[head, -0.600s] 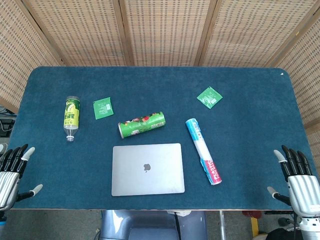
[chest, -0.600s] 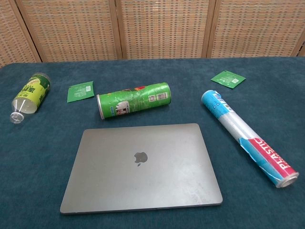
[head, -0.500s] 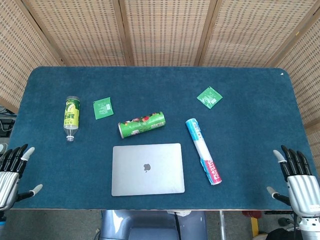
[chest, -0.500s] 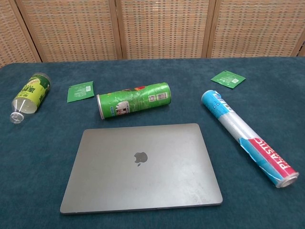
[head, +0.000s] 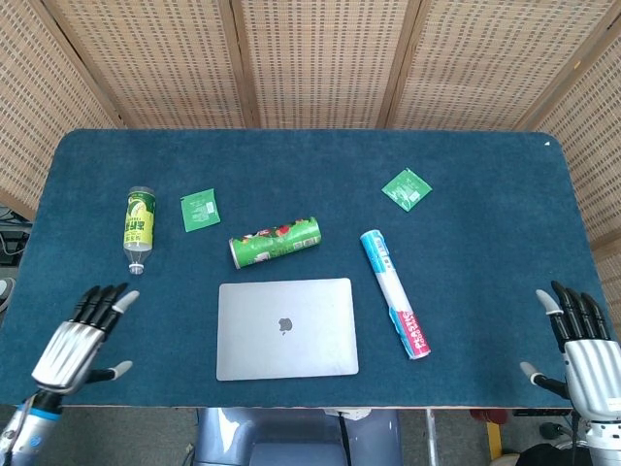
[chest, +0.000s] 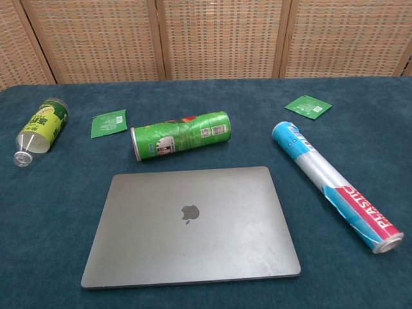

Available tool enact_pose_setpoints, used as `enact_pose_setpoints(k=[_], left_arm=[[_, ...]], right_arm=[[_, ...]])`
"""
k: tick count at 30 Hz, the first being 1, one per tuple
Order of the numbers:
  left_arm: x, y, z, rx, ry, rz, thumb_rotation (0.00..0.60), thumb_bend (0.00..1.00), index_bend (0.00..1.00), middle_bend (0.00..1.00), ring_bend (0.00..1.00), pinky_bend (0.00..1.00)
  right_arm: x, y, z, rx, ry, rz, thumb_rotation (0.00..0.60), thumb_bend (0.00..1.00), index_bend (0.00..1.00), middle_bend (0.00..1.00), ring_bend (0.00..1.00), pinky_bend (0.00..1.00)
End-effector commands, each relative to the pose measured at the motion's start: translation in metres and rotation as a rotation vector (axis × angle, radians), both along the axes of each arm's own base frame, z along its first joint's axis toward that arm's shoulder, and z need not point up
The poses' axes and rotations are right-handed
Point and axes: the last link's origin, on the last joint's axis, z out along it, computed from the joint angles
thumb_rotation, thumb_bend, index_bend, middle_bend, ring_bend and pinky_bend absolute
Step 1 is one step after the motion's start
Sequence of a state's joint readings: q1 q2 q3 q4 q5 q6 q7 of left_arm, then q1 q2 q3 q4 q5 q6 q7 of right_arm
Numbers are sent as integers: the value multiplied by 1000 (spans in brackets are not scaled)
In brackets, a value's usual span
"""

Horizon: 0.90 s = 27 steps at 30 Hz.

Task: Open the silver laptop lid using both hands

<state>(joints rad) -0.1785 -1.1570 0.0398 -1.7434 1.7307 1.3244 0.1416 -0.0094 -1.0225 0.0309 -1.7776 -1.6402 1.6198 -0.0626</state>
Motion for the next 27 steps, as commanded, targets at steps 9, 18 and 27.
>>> enact_pose_setpoints(k=[9,18,27], left_arm=[[90,26,-82,-271,-57,-377,600,0,0,0,0,0],[130,39,-148,-365,12,-427,600,0,0,0,0,0],[141,42,-176,-386,37,-434,600,0,0,0,0,0]], right_arm=[[-3,-2,3,5,-15,-10,600,0,0,0,0,0],[-7,-4,2,14,-23,-25,600,0,0,0,0,0],[-9,-7,2,24,-27,-36,600,0,0,0,0,0]])
